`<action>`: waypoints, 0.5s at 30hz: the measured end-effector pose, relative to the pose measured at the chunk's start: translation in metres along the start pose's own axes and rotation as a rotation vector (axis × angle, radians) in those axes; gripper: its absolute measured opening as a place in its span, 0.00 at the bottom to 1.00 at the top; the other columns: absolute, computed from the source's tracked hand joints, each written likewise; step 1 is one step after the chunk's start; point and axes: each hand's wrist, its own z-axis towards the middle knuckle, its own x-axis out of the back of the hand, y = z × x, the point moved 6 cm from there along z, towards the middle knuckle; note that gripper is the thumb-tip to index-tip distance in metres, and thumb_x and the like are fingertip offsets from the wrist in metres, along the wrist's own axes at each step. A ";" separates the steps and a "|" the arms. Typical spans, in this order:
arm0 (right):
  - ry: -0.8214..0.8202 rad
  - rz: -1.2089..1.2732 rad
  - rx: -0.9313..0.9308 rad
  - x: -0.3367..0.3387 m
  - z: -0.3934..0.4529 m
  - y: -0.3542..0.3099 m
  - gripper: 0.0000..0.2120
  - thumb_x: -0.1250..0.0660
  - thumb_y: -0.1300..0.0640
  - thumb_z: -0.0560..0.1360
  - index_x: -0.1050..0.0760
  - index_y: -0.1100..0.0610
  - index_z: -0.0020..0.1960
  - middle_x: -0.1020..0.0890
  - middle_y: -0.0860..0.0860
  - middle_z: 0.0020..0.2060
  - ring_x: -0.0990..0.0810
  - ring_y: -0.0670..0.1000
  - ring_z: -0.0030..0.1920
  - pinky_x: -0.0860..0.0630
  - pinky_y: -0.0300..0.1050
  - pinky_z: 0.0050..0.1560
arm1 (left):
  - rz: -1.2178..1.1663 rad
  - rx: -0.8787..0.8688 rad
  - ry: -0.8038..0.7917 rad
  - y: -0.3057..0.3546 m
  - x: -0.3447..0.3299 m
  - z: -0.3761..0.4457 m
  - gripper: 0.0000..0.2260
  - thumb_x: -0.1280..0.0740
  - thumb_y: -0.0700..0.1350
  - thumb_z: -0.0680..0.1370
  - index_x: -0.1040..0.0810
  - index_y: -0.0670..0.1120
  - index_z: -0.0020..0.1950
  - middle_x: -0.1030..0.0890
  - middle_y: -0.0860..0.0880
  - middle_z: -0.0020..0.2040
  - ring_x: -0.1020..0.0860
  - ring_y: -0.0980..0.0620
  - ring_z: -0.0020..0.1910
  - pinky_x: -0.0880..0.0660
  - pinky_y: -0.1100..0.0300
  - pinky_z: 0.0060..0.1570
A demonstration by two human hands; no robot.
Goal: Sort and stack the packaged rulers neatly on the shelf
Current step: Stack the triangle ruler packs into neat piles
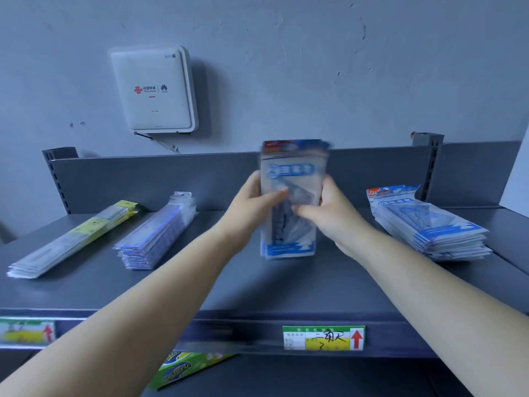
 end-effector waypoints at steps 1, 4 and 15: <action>-0.016 0.012 -0.027 -0.005 -0.005 0.006 0.21 0.31 0.66 0.70 0.35 0.51 0.57 0.22 0.49 0.56 0.23 0.50 0.58 0.27 0.53 0.63 | 0.003 0.020 -0.030 -0.006 -0.003 -0.006 0.12 0.34 0.37 0.75 0.27 0.44 0.58 0.19 0.45 0.54 0.21 0.48 0.54 0.24 0.52 0.58; -0.067 0.072 -0.076 -0.016 -0.012 0.012 0.19 0.33 0.67 0.72 0.34 0.52 0.57 0.21 0.50 0.55 0.22 0.50 0.57 0.26 0.54 0.62 | -0.008 0.056 -0.040 -0.011 -0.008 -0.012 0.12 0.39 0.36 0.79 0.29 0.40 0.63 0.20 0.43 0.57 0.21 0.46 0.55 0.23 0.52 0.57; -0.140 -0.195 -0.123 -0.008 -0.027 0.015 0.11 0.39 0.62 0.77 0.37 0.55 0.57 0.24 0.50 0.50 0.25 0.50 0.53 0.27 0.44 0.52 | 0.729 -0.024 -0.095 0.001 0.004 -0.021 0.09 0.42 0.40 0.80 0.33 0.45 0.60 0.26 0.57 0.47 0.28 0.57 0.46 0.33 0.61 0.50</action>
